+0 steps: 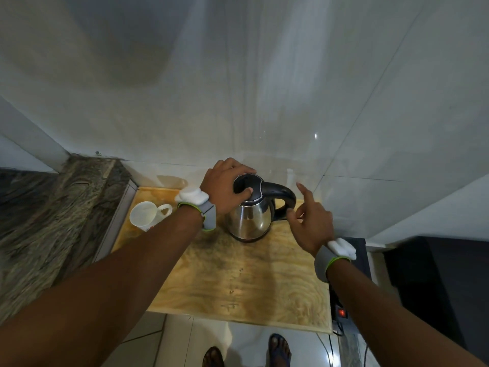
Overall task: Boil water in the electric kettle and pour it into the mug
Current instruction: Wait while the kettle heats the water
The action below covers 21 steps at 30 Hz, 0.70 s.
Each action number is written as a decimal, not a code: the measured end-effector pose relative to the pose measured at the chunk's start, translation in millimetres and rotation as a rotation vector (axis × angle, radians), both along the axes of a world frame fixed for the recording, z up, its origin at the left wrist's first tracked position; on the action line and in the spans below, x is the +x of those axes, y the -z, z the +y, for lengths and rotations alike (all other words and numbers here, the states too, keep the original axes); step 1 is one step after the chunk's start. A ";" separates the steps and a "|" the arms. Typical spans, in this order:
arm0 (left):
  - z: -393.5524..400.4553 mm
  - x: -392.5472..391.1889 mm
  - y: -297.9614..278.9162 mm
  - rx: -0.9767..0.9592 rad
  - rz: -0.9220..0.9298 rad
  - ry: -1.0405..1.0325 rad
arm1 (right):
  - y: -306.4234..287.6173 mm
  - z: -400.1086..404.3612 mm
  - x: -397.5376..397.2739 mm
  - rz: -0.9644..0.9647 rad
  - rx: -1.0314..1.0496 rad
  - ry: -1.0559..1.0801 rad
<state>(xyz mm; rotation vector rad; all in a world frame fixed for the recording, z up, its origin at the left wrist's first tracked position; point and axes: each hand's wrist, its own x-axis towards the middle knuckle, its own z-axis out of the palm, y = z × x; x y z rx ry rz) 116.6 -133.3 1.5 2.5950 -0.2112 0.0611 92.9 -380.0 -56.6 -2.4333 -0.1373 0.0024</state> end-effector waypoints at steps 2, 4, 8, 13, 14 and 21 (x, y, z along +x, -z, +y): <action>-3.4 4.0 0.6 0.066 0.043 0.015 | 1.6 2.1 -8.6 0.013 -0.035 -0.042; -6.9 5.7 1.8 0.132 0.074 0.026 | 2.2 3.8 -14.7 0.036 -0.051 -0.083; -9.5 6.4 3.1 0.200 0.083 0.033 | 1.2 10.9 -14.5 0.099 -0.114 -0.117; -10.7 7.0 1.6 0.209 0.093 0.057 | 6.4 14.0 -14.2 0.104 -0.156 -0.114; -10.8 7.2 1.6 0.211 0.094 0.058 | 8.2 14.0 -14.6 0.106 -0.163 -0.115; -9.2 6.5 4.7 0.206 0.079 0.061 | 10.5 19.3 -13.3 0.101 -0.225 -0.120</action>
